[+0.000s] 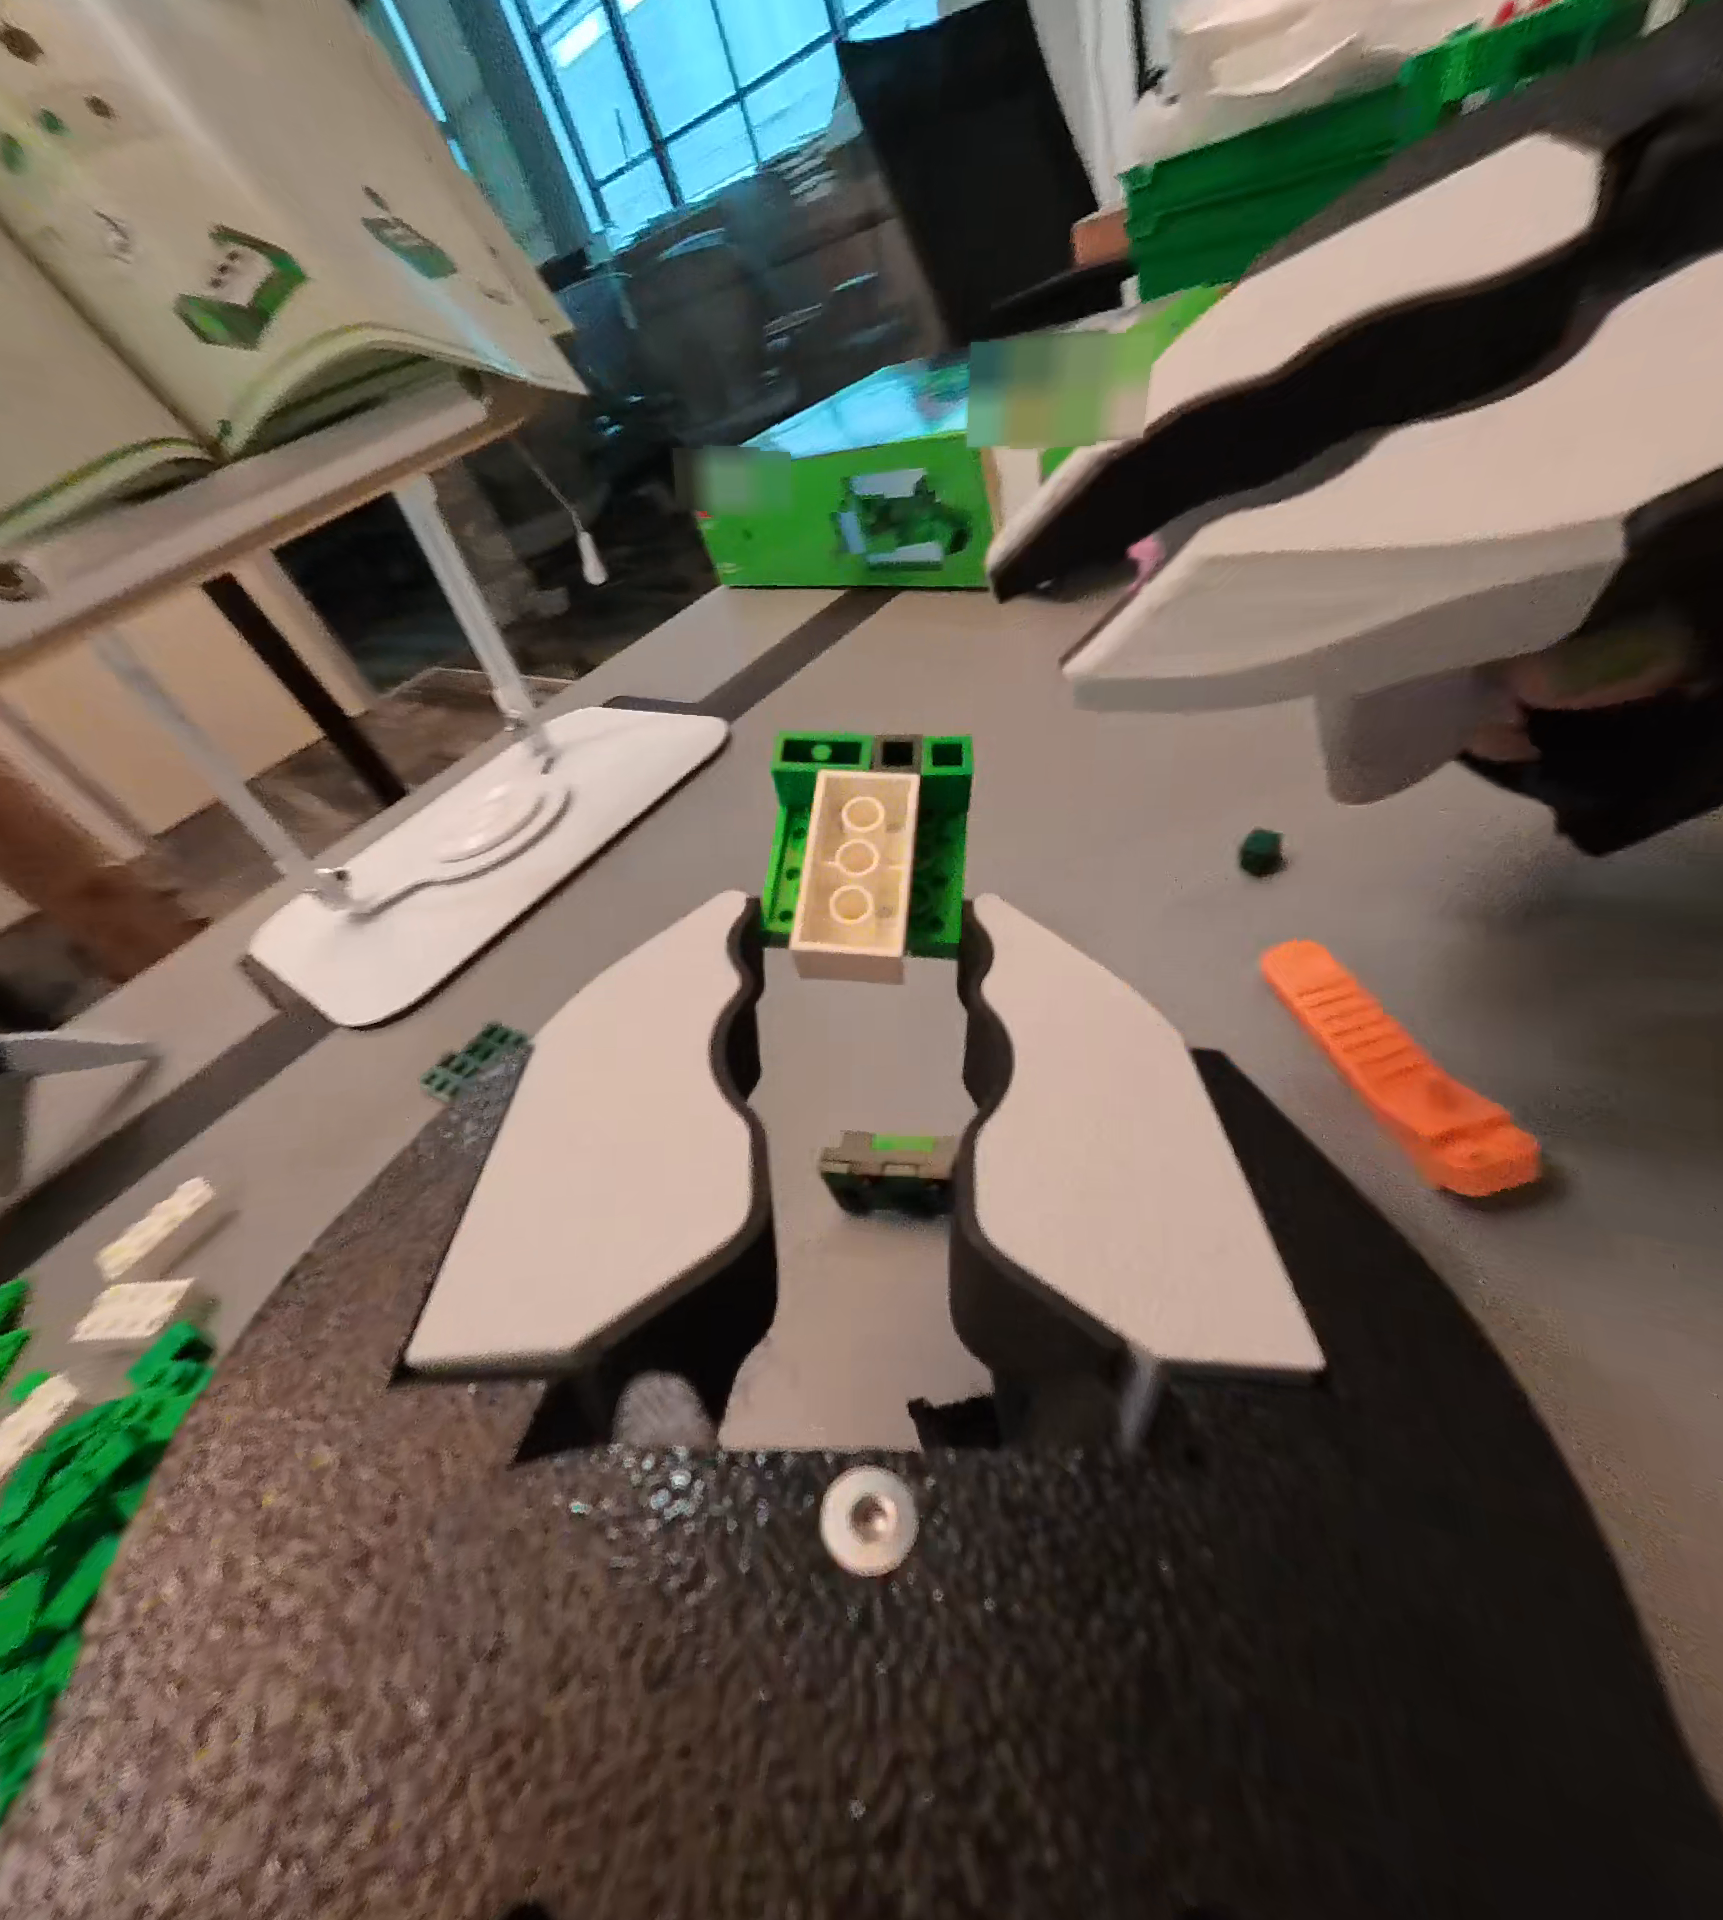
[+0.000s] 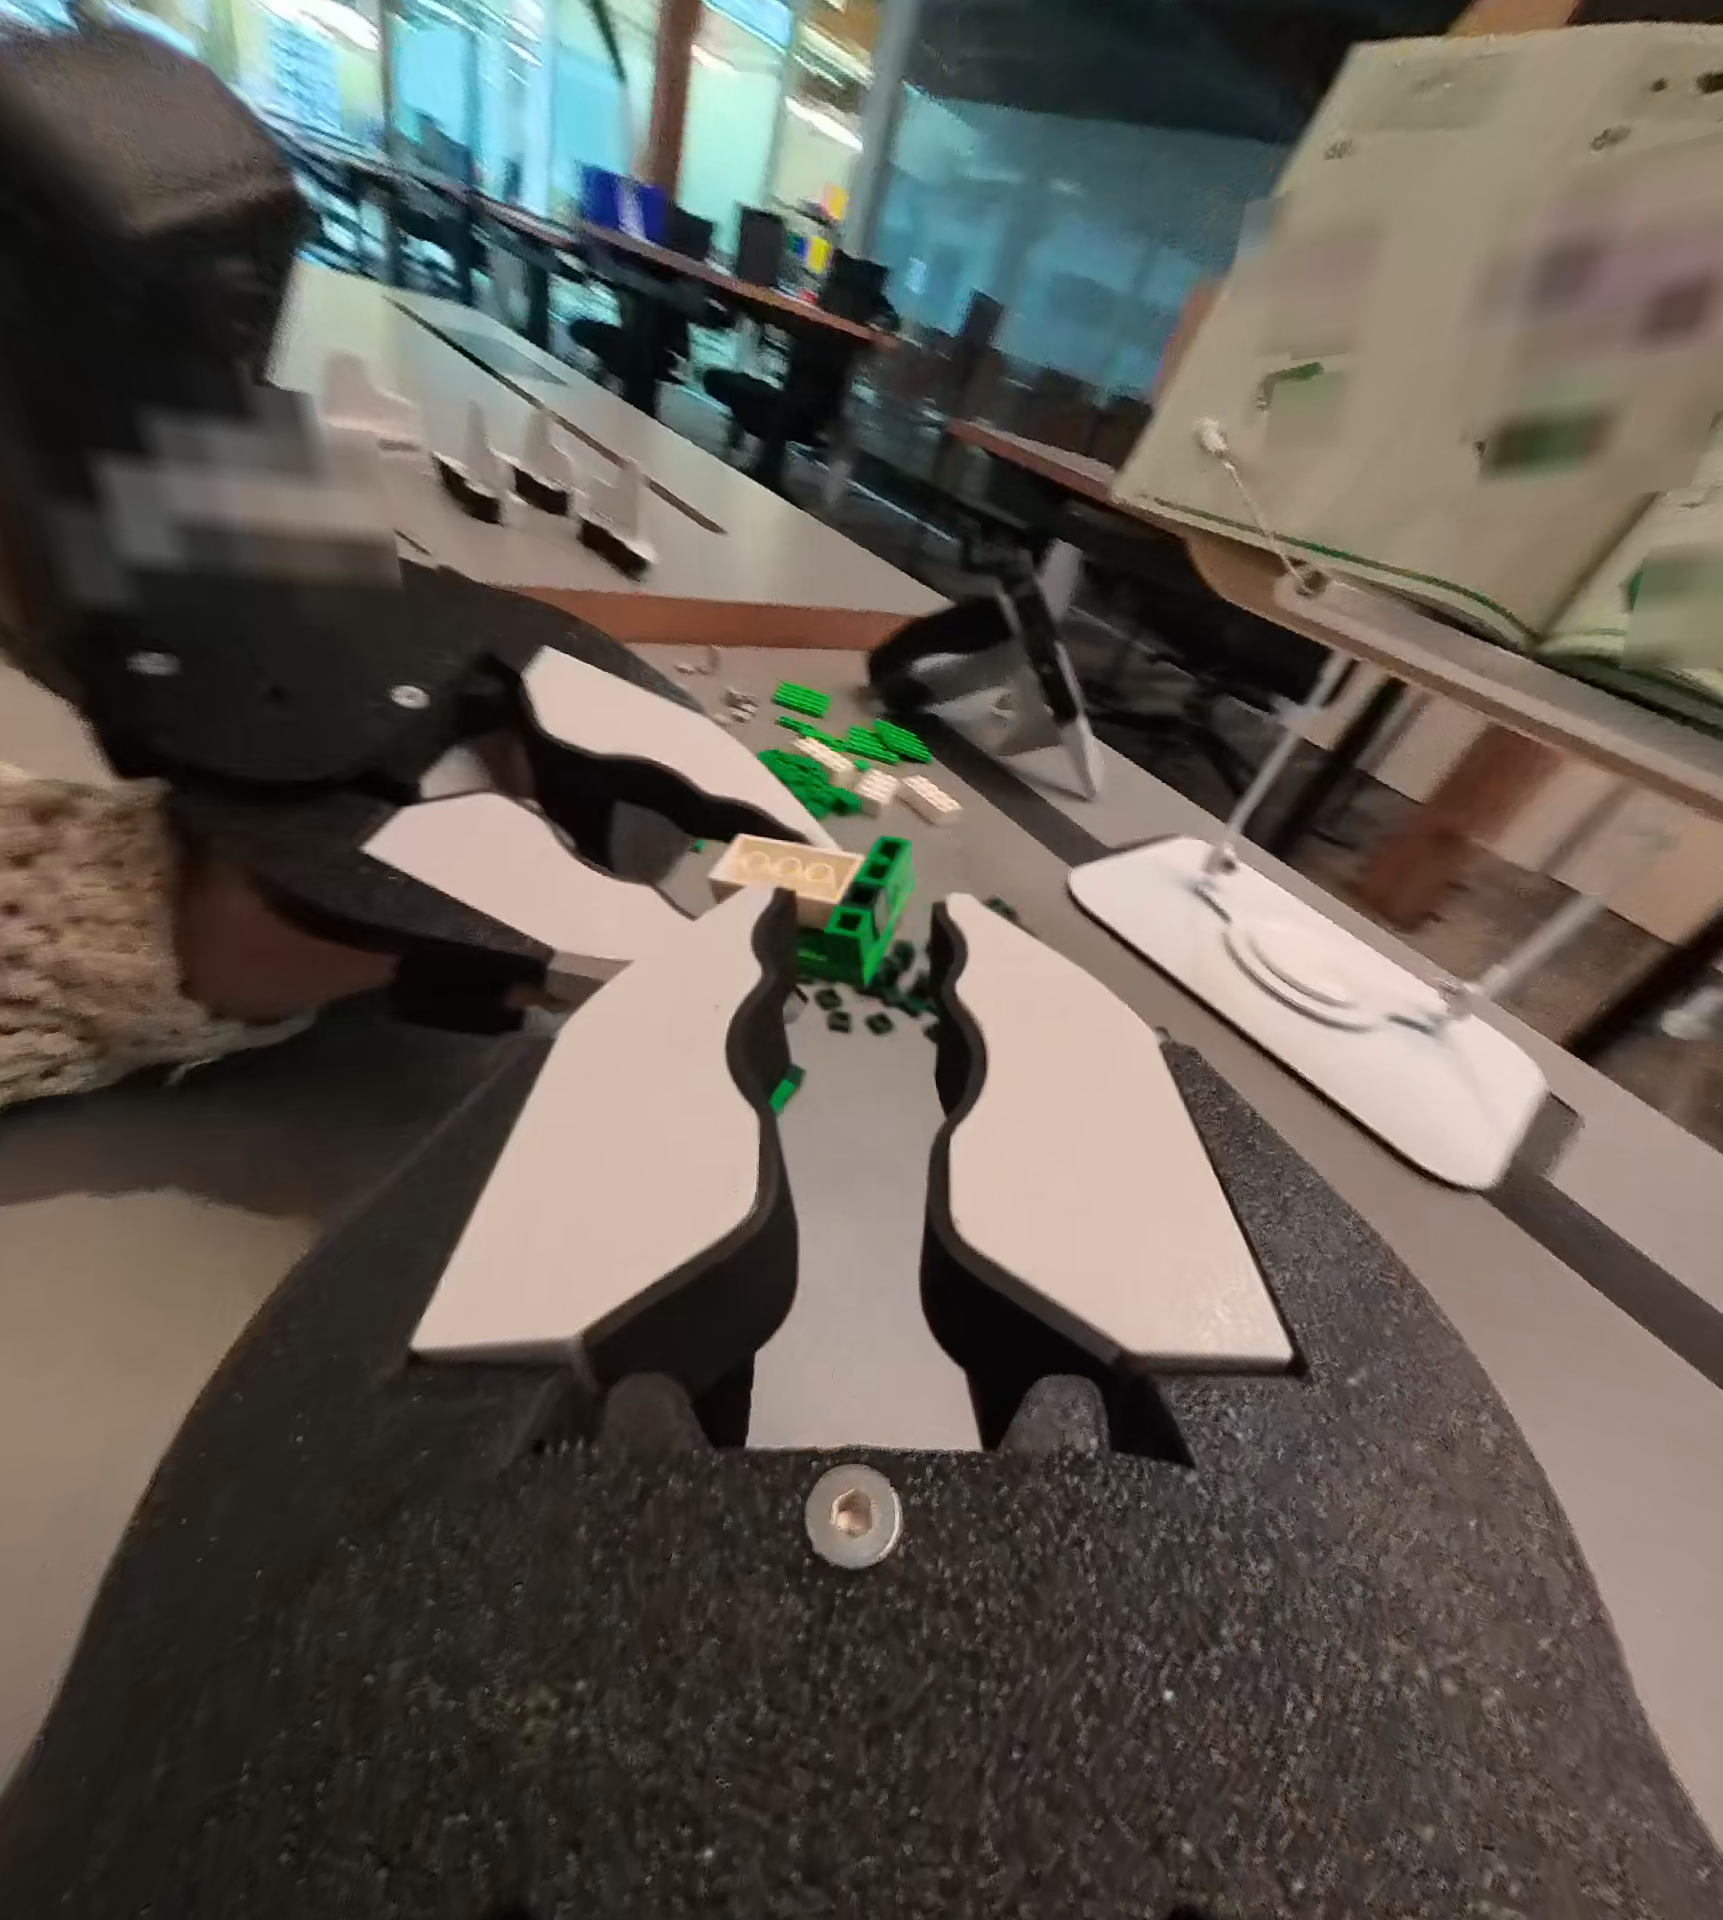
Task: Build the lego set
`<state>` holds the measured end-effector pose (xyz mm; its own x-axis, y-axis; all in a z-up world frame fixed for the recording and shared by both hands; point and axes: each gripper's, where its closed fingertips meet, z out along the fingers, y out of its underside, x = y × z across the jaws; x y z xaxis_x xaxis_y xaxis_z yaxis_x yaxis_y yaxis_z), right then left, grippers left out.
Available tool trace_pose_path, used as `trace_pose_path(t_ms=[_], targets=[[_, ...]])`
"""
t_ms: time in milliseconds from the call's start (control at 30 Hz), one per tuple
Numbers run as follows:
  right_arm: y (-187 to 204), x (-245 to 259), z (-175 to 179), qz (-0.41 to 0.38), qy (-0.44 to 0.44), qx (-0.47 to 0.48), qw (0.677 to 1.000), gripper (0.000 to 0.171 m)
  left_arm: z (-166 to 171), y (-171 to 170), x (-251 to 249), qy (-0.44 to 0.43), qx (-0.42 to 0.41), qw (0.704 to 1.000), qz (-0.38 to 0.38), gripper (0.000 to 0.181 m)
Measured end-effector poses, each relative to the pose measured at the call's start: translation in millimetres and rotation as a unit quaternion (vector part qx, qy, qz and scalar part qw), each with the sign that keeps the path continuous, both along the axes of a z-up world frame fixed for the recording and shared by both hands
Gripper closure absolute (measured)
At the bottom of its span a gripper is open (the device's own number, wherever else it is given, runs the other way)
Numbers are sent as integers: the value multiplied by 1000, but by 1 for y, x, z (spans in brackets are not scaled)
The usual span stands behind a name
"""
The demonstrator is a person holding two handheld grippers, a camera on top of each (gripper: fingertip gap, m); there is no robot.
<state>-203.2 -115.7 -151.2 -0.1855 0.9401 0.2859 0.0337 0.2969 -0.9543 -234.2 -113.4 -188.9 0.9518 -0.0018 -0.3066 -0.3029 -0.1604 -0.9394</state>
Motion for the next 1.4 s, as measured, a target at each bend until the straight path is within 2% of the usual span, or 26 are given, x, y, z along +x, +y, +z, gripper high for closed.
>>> trace_pose_path(t_ms=[100, 333, 433, 533, 733, 1233, 1400], targets=[[1, -5, -4, -42, -12, 10, 999, 151, 0, -1, -5, 16, -3, 1000, 21, 146], [0, -17, -16, -67, -52, 32, 996, 151, 0, -1, -5, 37, -8, 999, 31, 146], [2, -18, -19, -75, -59, 33, 995, 157, 1, -1, -2, 49, -9, 998, 30, 146], [3, -19, -20, -86, -59, 30, 994, 163, 2, -1, -3, 56, -6, 998, 39, 146], [2, -22, -17, -116, -39, 21, 992, 163, 4, -2, -6, 51, -2, 997, 51, 146], [0, -24, -11, -134, -18, -59, 989, 163, 14, -5, -7, 67, 22, 995, 66, 146], [0, -24, -14, -117, -18, -31, 992, 163, 12, -5, -7, 71, 18, 996, 57, 146]])
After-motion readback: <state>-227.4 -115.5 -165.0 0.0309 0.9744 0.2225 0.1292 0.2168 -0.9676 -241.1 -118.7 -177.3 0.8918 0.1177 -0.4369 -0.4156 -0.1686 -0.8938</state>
